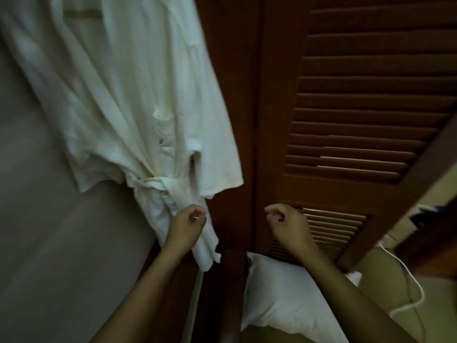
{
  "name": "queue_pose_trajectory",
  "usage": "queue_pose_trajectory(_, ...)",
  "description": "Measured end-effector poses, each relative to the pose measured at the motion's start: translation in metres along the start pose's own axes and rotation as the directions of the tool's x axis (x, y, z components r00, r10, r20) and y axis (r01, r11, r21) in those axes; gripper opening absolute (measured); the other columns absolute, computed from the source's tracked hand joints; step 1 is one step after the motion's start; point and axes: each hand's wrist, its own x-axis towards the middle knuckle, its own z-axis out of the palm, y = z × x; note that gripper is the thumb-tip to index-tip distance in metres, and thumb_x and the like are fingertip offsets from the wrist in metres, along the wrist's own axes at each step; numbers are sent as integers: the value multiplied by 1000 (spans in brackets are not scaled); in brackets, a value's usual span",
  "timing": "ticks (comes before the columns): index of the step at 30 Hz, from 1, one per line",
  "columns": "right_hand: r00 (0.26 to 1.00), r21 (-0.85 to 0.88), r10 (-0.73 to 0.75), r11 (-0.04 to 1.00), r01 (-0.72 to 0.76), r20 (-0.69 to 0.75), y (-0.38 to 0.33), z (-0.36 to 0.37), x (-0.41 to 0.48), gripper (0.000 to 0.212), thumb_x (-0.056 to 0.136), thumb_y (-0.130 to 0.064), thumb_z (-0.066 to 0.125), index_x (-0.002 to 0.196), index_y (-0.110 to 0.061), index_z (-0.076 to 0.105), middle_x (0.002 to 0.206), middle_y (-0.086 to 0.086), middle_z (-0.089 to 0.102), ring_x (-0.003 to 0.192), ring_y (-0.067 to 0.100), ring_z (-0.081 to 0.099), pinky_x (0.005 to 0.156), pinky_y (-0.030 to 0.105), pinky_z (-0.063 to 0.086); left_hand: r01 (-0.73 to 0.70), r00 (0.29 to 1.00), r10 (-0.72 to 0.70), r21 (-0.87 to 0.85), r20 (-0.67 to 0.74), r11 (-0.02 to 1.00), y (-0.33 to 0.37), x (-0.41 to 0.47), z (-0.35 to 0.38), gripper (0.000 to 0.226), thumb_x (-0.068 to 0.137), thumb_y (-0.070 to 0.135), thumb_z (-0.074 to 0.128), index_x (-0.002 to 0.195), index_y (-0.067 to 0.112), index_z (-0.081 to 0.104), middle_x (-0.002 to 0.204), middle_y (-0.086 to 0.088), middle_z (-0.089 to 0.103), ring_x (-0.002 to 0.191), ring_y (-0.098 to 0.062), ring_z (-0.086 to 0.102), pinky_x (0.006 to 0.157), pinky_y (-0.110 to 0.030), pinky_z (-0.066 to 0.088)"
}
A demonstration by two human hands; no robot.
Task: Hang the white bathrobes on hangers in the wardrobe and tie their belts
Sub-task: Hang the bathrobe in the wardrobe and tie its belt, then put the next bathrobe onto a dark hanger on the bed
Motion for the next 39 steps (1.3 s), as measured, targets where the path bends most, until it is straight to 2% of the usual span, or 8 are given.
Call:
queue_pose_trajectory(9, 897, 57, 280, 959, -278, -343, 83, -153, -108, 26, 85, -25, 57, 104, -28, 75, 101, -8, 74, 89, 10, 69, 86, 31, 55, -211, 905, 213, -47, 369, 976, 130, -31, 161, 16, 97, 20, 64, 99, 33, 74, 99, 15, 71, 95, 2, 64, 80, -23, 49)
queue_pose_trajectory(12, 822, 80, 343, 935, -346, -454, 115, -210, -164, 30, 78, -35, 47, 94, -36, 72, 89, -15, 71, 83, 2, 67, 79, 13, 49, -275, 833, 276, -74, 481, 959, 181, -64, 227, 15, 97, 21, 64, 100, 32, 74, 101, 15, 70, 95, -1, 64, 82, -28, 51)
queue_pose_trajectory(14, 770, 111, 385, 916, -384, -509, 134, -250, -204, 31, 80, -27, 50, 98, -24, 75, 93, -10, 71, 81, -3, 65, 70, 1, 39, -333, 775, 330, -96, 539, 938, 213, -93, 274, 14, 98, 21, 64, 100, 30, 74, 101, 13, 69, 93, -4, 63, 78, -26, 50)
queue_pose_trajectory(19, 616, 71, 450, 839, -539, -647, 187, -340, -323, 21, 89, -16, 65, 105, -27, 75, 100, -10, 74, 83, 1, 64, 75, -2, 38, -413, 617, 428, -191, 661, 890, 284, -184, 396, 6, 90, 20, 71, 93, 24, 75, 90, 6, 75, 85, -12, 68, 76, -30, 50)
queue_pose_trajectory(23, 463, 127, 484, 781, -612, -743, 217, -397, -424, 24, 92, -16, 64, 111, -23, 75, 109, -5, 75, 98, 13, 70, 91, 31, 55, -503, 420, 496, -260, 760, 824, 338, -272, 479, 13, 92, 16, 70, 94, 28, 75, 91, 11, 74, 84, 0, 66, 73, -27, 47)
queue_pose_trajectory(28, 181, 284, 517, 692, -664, -836, 241, -450, -542, 24, 95, -21, 62, 116, -26, 72, 113, -10, 71, 96, 5, 65, 90, 28, 54, -605, 112, 570, -399, 814, 689, 404, -384, 566, 14, 96, 20, 67, 98, 32, 74, 98, 16, 72, 93, 4, 63, 72, -10, 44)
queue_pose_trajectory(32, -54, 416, 525, 603, -681, -850, 258, -477, -627, 23, 95, -21, 63, 116, -25, 71, 114, -8, 67, 96, 7, 64, 90, 28, 52, -590, -68, 551, -479, 832, 650, 442, -482, 628, 10, 95, 29, 66, 102, 29, 74, 101, 15, 71, 95, 1, 63, 78, -23, 50)
queue_pose_trajectory(39, -394, 582, 448, 446, -680, -803, 285, -517, -749, 24, 96, -23, 64, 119, -28, 71, 116, -12, 64, 90, -3, 59, 75, 11, 41, -495, -424, 506, -660, 751, 565, 497, -648, 737, 12, 93, 27, 70, 90, 38, 73, 87, 19, 73, 88, -1, 68, 82, -30, 56)
